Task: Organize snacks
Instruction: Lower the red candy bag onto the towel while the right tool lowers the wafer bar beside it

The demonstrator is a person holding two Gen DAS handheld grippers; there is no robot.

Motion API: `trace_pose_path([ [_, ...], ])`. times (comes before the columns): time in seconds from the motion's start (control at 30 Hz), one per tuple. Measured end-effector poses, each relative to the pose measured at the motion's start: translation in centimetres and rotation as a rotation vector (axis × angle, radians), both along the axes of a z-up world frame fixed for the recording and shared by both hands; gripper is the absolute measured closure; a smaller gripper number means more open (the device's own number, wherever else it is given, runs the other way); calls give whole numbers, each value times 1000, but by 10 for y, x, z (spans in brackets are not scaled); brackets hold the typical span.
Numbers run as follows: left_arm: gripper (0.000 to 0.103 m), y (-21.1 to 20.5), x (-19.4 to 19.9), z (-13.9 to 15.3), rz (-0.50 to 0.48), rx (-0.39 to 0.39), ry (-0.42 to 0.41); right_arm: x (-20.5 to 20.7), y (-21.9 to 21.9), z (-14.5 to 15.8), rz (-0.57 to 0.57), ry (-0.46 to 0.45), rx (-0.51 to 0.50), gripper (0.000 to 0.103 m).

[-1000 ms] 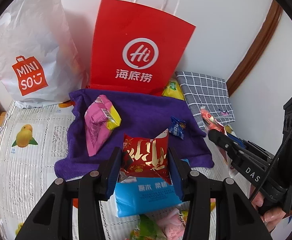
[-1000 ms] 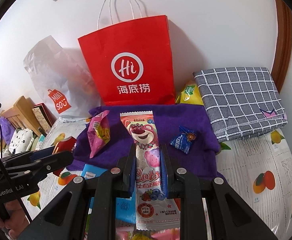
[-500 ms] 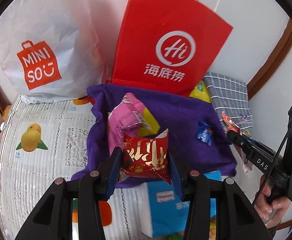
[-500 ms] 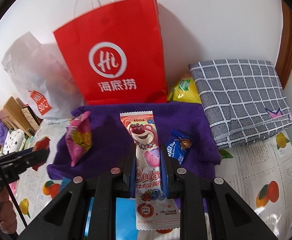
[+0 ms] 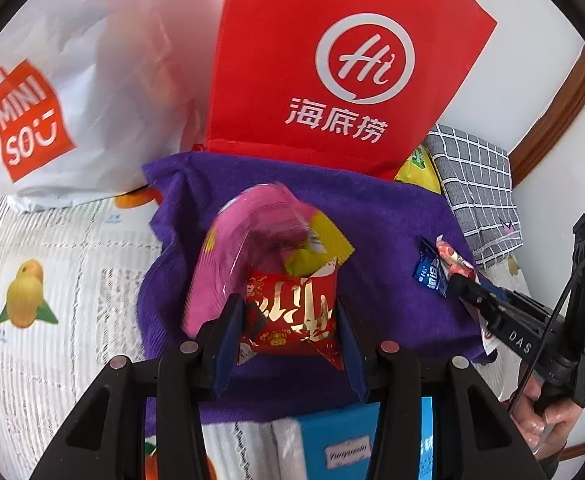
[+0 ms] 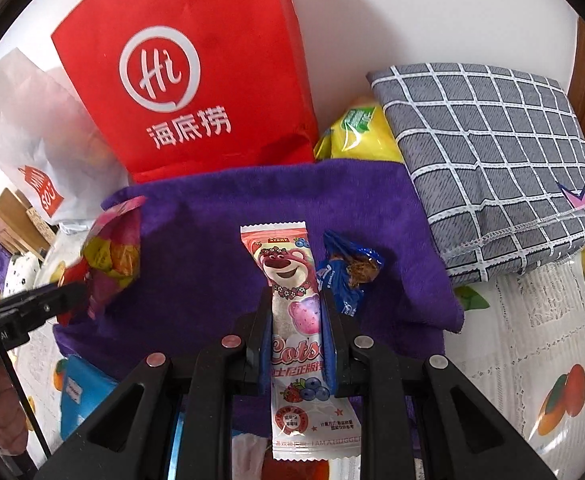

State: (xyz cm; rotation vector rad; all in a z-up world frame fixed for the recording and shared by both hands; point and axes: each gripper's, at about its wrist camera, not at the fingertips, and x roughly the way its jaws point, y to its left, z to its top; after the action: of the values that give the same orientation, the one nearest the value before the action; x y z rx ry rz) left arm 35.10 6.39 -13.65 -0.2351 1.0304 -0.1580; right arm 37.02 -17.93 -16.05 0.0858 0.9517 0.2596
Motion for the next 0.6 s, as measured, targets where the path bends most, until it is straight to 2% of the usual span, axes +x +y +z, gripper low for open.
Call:
trace_pose_path([
  [0.17, 59, -7, 8, -7, -6, -27, 11, 4, -1, -9, 3, 27, -7, 82],
  [0.6, 57, -17, 14, -19, -15, -12, 60, 16, -2, -25, -22, 89, -31, 79],
])
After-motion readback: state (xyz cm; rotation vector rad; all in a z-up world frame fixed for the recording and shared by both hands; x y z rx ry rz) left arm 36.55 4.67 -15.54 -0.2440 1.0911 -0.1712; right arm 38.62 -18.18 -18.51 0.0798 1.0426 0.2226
